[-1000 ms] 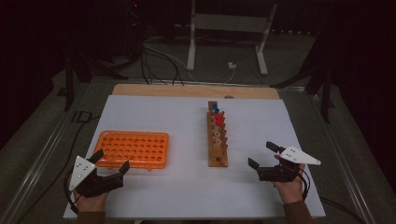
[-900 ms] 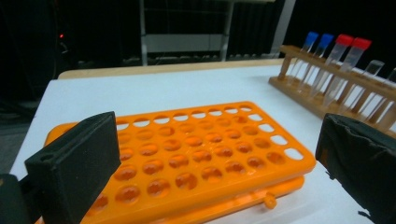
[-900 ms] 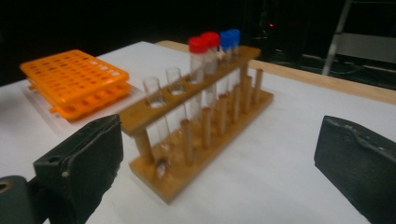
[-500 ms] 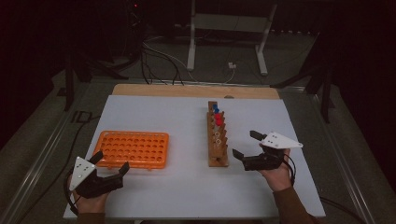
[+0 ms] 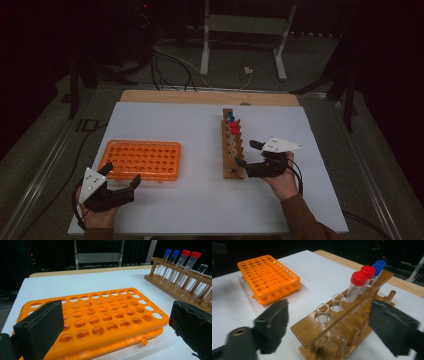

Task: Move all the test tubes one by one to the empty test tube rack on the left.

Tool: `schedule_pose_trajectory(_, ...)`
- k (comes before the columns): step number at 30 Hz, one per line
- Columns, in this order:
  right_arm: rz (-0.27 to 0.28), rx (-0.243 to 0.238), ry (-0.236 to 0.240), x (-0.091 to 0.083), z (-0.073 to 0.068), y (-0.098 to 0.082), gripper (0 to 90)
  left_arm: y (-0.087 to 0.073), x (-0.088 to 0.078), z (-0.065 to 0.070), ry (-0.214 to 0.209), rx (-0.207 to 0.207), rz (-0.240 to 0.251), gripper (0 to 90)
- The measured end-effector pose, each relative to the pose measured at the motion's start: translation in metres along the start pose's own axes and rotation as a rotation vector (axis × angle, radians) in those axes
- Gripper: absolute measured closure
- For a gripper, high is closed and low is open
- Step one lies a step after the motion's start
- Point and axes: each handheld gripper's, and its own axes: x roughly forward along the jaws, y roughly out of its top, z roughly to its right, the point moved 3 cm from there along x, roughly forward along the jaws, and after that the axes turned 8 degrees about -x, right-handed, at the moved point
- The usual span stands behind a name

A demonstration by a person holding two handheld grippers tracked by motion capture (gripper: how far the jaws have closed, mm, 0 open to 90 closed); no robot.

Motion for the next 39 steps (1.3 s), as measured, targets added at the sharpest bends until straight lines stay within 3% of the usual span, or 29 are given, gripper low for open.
schedule_pose_trajectory(1,-0.02,-0.01,-0.009,0.005,-0.002,0.0,27.0,0.0,0.0,0.001,-0.001,0.001,-0.002,0.4)
schedule_pose_trajectory(2,-0.02,-0.01,-0.009,0.005,-0.002,0.0,27.0,0.0,0.001,0.001,-0.002,0.002,-0.004,0.4)
schedule_pose_trajectory(5,-0.058,-0.016,-0.049,0.014,-0.005,-0.002,40.3,-0.001,0.001,0.002,-0.003,0.007,-0.009,0.4)
schedule_pose_trajectory(6,-0.073,-0.03,-0.03,0.019,-0.007,-0.004,51.1,-0.001,0.001,0.002,-0.004,0.008,-0.01,0.4)
schedule_pose_trajectory(13,-0.085,-0.031,-0.014,0.031,-0.006,-0.006,69.7,-0.001,0.002,0.002,-0.007,0.006,-0.016,0.4)
schedule_pose_trajectory(20,-0.098,-0.036,-0.014,0.041,-0.007,-0.007,75.3,-0.004,0.006,0.006,-0.002,0.024,-0.05,0.4)
schedule_pose_trajectory(29,-0.103,-0.042,-0.019,0.042,-0.008,-0.002,76.1,0.001,0.018,0.028,-0.09,0.052,-0.1,0.4)
schedule_pose_trajectory(35,-0.092,-0.048,-0.022,0.038,-0.008,0.008,76.1,0.013,0.026,0.042,-0.141,0.093,-0.072,0.3)
schedule_pose_trajectory(39,-0.09,-0.054,-0.017,0.035,-0.007,0.015,76.2,0.022,0.033,0.049,-0.146,0.1,-0.08,0.4)
